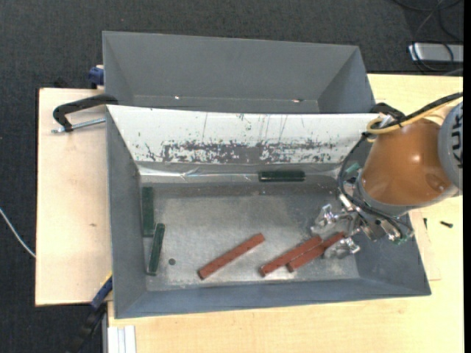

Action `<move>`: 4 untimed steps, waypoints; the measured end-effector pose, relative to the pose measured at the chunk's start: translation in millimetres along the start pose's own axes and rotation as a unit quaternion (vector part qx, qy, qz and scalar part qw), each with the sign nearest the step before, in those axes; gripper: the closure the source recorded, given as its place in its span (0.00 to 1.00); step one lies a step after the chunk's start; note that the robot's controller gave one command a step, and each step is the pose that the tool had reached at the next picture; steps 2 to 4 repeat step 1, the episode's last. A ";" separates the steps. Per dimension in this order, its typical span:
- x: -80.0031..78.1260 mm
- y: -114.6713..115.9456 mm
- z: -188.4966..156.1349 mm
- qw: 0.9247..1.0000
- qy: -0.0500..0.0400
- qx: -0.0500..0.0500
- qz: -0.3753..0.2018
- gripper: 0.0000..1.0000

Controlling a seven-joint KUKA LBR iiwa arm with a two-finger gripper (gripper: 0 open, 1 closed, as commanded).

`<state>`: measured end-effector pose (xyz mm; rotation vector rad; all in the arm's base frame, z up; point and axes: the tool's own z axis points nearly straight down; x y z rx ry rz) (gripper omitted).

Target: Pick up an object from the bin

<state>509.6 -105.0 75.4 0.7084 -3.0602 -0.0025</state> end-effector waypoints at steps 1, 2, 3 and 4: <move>9.0 16.5 -143.8 0.999 -0.003 0.002 -0.043 1.00; 9.0 16.5 -143.8 0.999 -0.003 0.002 -0.043 1.00; 9.0 16.5 -143.8 0.999 -0.003 0.002 -0.043 1.00; 9.0 16.5 -143.8 0.999 -0.003 0.002 -0.043 1.00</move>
Offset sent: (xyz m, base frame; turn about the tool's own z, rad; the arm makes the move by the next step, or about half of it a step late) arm 0.0000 0.0000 0.0000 0.0000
